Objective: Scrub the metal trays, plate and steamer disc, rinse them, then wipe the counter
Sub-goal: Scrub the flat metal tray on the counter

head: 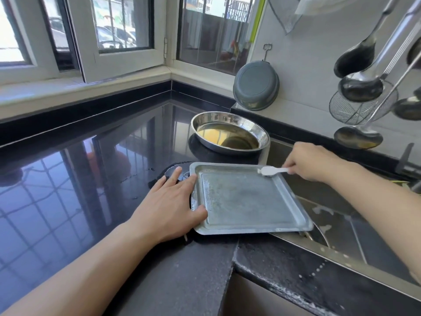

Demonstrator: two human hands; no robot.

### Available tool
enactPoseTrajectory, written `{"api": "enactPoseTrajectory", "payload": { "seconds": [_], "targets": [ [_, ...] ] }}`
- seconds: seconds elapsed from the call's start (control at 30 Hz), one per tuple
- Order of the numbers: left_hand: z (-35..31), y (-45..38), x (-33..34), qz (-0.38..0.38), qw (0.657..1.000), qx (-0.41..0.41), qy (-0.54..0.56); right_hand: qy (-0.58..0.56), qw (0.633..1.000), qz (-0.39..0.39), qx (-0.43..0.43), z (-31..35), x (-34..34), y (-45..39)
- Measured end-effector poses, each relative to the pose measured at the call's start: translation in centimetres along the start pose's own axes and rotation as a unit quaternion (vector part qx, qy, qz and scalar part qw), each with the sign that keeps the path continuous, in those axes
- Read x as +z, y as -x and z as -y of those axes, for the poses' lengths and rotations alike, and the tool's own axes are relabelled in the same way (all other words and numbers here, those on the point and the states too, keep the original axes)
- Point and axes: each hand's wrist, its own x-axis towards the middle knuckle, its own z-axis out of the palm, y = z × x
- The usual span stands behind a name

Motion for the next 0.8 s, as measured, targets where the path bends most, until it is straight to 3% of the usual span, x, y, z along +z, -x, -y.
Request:
{"api": "enactPoseTrajectory", "payload": {
  "seconds": [0.17, 0.43, 0.57, 0.8],
  "targets": [
    [0.0, -0.1, 0.0, 0.001, 1.0, 0.001, 0.002, 0.052, 0.997, -0.011, -0.06, 2.5, 0.3, 0.7],
    [0.0, -0.1, 0.0, 0.001, 1.0, 0.003, 0.005, -0.029, 0.993, -0.006, -0.118, 14.3, 0.0, 2.5],
    [0.1, -0.1, 0.1, 0.002, 1.0, 0.009, 0.003, -0.051, 0.994, 0.011, -0.097, 15.0, 0.0, 3.8],
    [0.1, -0.1, 0.6, 0.007, 1.0, 0.005, -0.011, 0.01, 0.984, 0.095, -0.147, 13.3, -1.0, 7.5]
  ]
}}
